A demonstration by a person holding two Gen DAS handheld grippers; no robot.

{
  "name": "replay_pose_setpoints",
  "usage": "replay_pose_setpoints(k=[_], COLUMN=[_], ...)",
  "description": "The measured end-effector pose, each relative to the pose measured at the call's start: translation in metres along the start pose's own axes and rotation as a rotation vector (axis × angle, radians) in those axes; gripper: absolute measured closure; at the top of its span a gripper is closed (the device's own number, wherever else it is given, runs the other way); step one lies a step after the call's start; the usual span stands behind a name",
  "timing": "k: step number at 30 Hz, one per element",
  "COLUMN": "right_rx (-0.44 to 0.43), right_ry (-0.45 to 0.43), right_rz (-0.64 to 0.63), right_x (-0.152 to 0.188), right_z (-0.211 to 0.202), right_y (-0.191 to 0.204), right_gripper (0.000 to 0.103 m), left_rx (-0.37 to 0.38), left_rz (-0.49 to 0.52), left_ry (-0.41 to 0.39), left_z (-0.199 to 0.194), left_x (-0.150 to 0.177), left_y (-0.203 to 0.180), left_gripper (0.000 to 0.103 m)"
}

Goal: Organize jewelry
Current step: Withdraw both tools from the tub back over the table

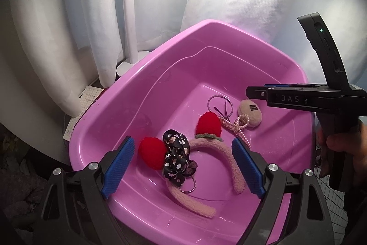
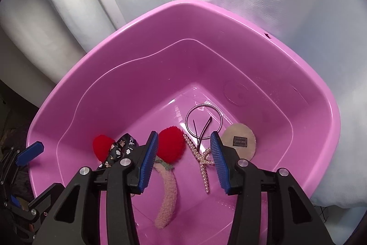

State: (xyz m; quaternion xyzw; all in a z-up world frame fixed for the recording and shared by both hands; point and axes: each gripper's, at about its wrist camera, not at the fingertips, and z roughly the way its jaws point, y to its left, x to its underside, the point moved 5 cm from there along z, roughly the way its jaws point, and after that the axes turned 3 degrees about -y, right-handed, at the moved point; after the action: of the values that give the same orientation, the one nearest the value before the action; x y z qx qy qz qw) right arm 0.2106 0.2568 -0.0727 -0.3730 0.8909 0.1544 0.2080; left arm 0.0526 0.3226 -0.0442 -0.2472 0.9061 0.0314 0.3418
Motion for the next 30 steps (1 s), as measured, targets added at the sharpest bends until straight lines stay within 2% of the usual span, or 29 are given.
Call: replay_pose_setpoints(k=[12, 20, 23, 30], right_rx=[0.001, -0.007, -0.013, -0.017], right_ry=[-0.016, -0.047, -0.069, -0.169], right_rz=[0.002, 0.016, 0.024, 0.038], right_x=[0.003, 0.006, 0.008, 0.018], right_z=[-0.008, -0.015, -0.020, -0.054], right_y=[0.004, 0.010, 0.014, 0.022], right_gripper=[0.058, 0.054, 0.048, 0.047], left_rx=[0.014, 0.020, 0.019, 0.032], left_rz=[0.006, 0.026, 0.034, 0.042], left_ry=[-0.019, -0.038, -0.046, -0.067], left_z=[-0.012, -0.021, -0.023, -0.034], left_x=[0.003, 0.002, 0.003, 0.004], left_y=[-0.001, 0.001, 0.003, -0.001], left_gripper=[0.018, 0.018, 0.018, 0.017])
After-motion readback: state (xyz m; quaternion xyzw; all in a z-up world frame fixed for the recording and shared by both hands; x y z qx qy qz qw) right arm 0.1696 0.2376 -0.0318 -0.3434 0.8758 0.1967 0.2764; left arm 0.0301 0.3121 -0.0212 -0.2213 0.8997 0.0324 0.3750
